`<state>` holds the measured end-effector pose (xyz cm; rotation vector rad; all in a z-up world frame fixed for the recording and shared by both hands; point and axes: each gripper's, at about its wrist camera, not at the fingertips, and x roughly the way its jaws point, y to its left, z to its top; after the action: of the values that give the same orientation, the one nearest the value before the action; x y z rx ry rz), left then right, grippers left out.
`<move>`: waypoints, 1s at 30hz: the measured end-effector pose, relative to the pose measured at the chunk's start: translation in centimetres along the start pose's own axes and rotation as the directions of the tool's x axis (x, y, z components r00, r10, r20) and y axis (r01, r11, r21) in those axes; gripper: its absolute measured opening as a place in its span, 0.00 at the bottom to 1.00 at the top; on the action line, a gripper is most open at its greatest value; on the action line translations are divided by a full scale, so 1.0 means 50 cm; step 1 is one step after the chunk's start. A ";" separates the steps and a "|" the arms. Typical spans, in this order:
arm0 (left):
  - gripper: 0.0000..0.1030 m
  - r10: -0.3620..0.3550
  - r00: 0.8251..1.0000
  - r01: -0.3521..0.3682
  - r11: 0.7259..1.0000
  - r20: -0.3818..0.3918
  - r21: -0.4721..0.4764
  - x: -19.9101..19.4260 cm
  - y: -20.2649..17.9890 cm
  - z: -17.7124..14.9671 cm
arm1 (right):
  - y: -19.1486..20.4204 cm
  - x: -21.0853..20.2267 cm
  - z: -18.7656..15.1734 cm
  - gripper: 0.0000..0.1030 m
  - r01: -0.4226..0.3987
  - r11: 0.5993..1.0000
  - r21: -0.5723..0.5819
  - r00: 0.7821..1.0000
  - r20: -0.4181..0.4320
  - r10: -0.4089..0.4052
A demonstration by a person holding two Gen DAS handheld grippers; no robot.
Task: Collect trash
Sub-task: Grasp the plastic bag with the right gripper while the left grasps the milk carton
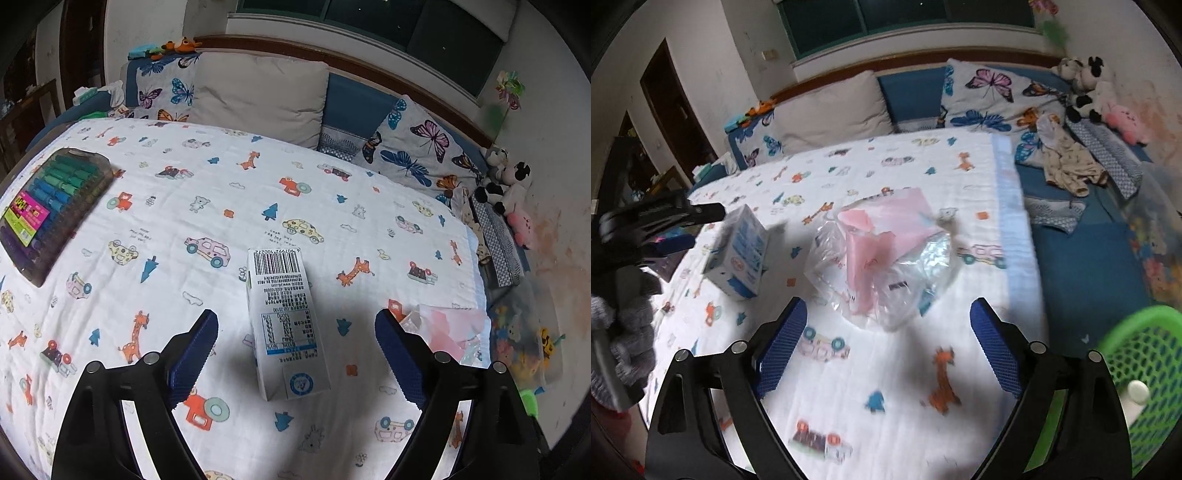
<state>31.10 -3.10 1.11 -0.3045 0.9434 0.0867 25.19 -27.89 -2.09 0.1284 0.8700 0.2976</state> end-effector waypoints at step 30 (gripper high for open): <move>0.60 -0.018 0.993 0.020 1.000 -0.117 0.020 0.100 0.001 -0.009 | 0.014 0.088 0.006 0.48 0.039 0.999 -0.014 0.999 -0.011 -0.039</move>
<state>33.67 -3.49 -3.17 -0.3011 1.0563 0.0413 27.92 -25.87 -4.96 0.0970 0.8803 0.2684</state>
